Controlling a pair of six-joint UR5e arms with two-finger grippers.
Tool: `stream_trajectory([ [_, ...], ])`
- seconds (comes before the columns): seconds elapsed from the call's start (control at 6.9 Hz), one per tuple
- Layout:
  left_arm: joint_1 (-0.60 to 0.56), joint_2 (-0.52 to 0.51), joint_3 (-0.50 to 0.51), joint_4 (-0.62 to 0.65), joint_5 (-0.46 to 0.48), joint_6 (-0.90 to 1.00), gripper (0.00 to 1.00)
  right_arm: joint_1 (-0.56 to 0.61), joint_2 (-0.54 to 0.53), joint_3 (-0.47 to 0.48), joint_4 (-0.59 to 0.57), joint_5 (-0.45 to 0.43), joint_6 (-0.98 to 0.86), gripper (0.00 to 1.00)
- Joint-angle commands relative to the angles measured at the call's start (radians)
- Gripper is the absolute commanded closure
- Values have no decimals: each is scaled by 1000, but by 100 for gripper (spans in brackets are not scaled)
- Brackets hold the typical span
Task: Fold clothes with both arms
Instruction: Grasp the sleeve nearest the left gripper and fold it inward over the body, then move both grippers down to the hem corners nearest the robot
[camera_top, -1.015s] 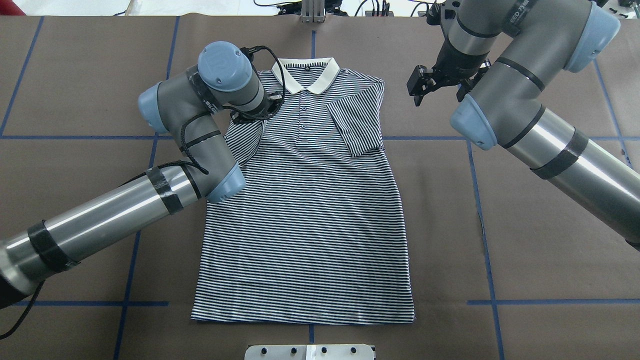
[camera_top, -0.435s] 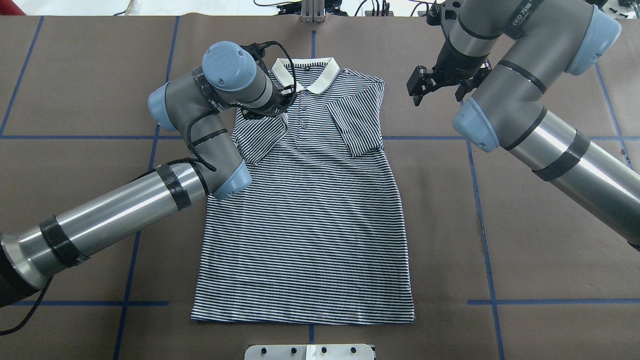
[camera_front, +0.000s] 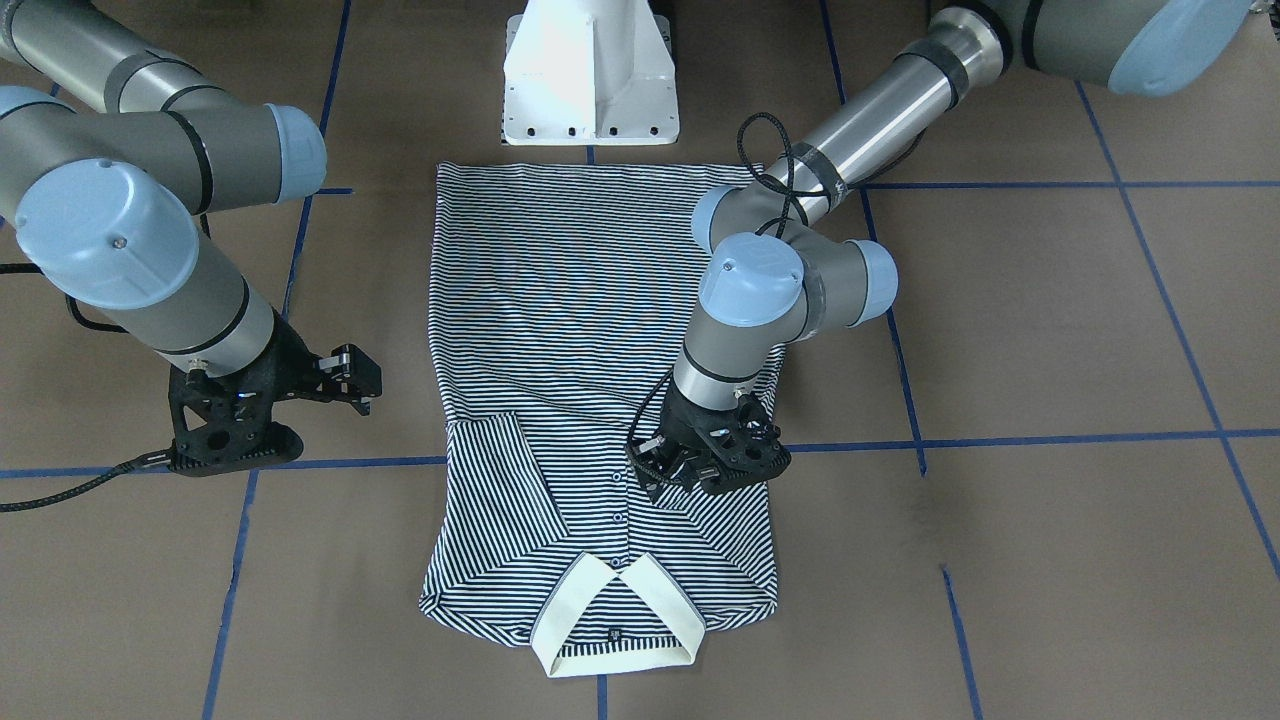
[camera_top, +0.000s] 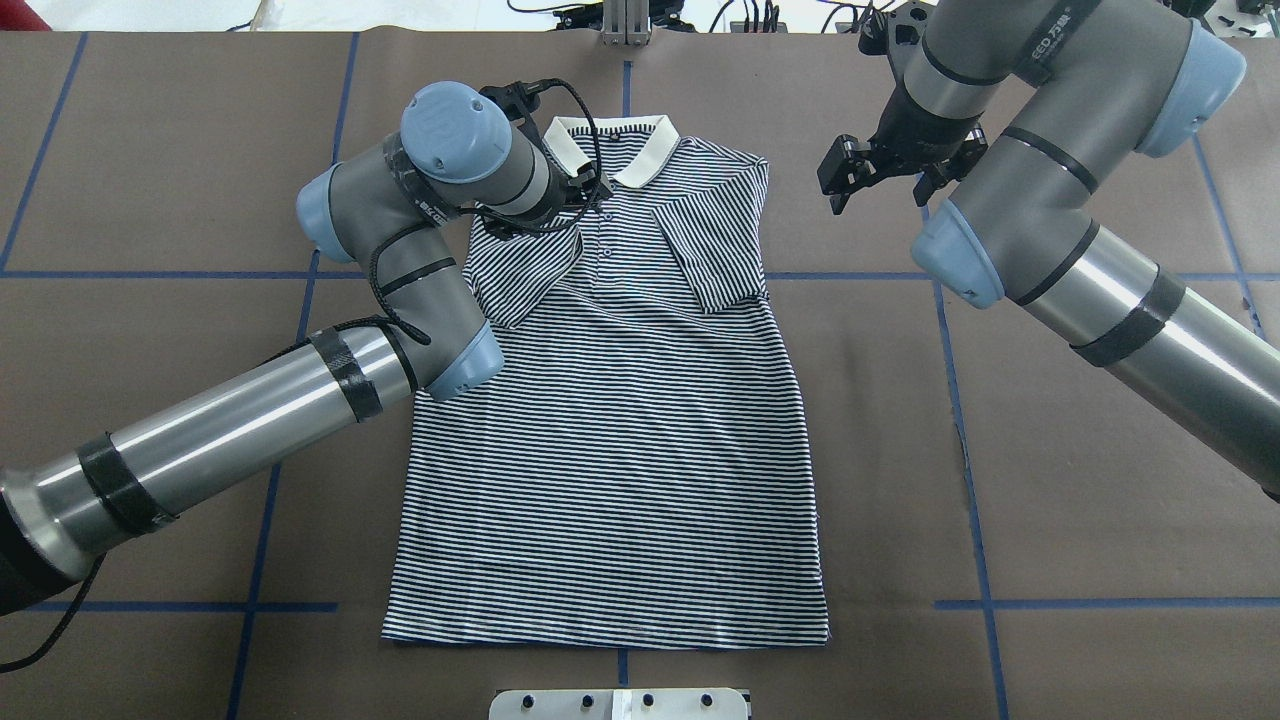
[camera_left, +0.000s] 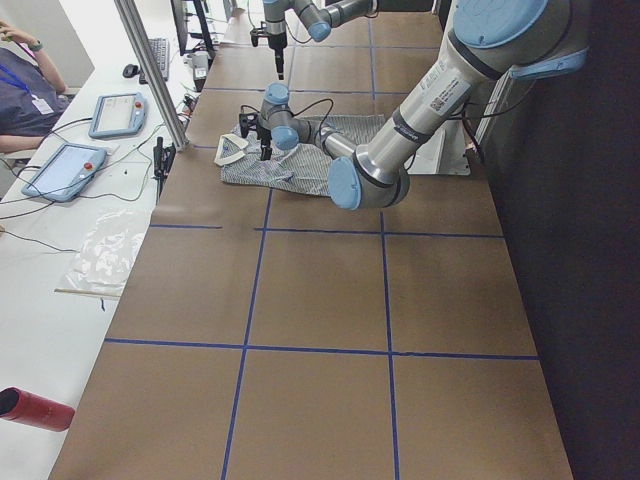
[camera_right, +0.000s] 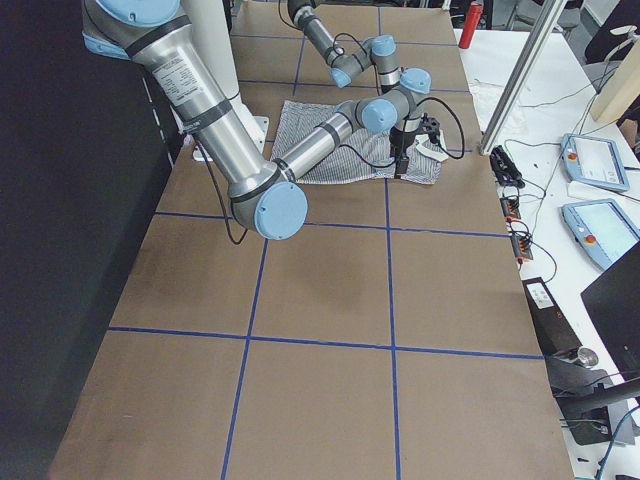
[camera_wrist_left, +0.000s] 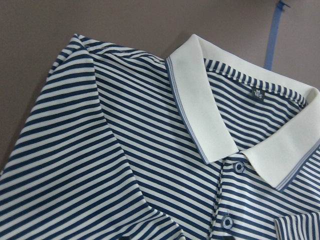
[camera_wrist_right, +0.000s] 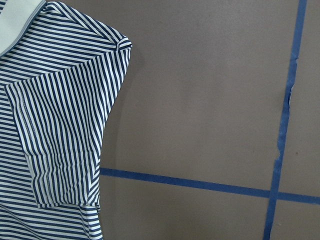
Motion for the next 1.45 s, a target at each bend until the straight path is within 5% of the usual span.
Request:
stream_trajectory([
  [0.0, -1, 86, -150, 90, -35, 89, 0, -1, -33, 43, 15, -10, 202, 0],
  [0.43, -4, 415, -615, 273, -37, 374, 0, -238, -257, 323, 102, -153, 458, 0],
  [0.72, -3, 498, -804, 417, -33, 408, 0, -514, -412, 471, 231, -388, 781, 0],
  [1.16, -3, 540, -856, 419, -37, 411, 0, -821, -486, 542, 241, -649, 979, 0],
  [1.3, -3, 540, -857, 421, -37, 410, 0, -855, -490, 532, 239, -659, 995, 0],
])
